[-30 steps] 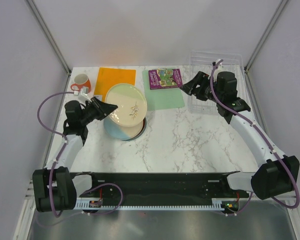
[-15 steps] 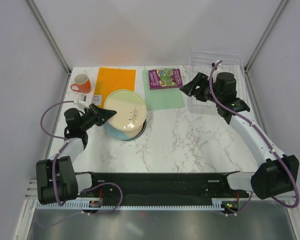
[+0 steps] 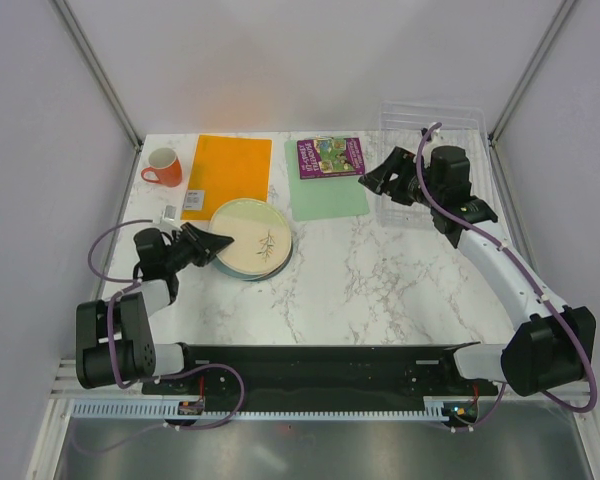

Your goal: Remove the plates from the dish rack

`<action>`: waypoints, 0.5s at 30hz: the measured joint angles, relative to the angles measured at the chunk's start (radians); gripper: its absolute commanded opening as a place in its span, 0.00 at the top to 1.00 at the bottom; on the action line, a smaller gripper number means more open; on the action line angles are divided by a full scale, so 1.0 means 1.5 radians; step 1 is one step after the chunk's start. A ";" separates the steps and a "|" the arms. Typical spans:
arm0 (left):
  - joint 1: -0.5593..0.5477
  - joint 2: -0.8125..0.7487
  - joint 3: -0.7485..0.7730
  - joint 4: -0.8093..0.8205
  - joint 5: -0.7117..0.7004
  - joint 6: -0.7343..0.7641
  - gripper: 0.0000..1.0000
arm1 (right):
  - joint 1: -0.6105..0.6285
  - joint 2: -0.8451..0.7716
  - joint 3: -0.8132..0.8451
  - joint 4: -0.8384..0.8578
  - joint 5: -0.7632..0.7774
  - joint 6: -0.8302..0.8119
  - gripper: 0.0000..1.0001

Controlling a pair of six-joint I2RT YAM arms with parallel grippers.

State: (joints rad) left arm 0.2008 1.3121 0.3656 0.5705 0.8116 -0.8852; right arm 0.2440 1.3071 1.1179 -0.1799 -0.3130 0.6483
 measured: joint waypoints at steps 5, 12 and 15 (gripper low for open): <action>0.001 0.021 -0.010 0.011 -0.011 0.000 0.98 | 0.000 0.000 -0.004 0.000 0.000 -0.002 0.26; 0.008 0.022 -0.015 -0.012 -0.051 0.004 0.92 | 0.000 0.002 -0.007 0.000 0.000 -0.006 0.26; 0.009 0.004 -0.014 -0.042 -0.065 0.007 0.78 | 0.000 0.002 -0.008 0.000 -0.001 -0.006 0.26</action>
State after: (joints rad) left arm 0.2146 1.3178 0.3439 0.5076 0.7147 -0.8749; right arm 0.2440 1.3106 1.1053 -0.1795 -0.3138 0.6392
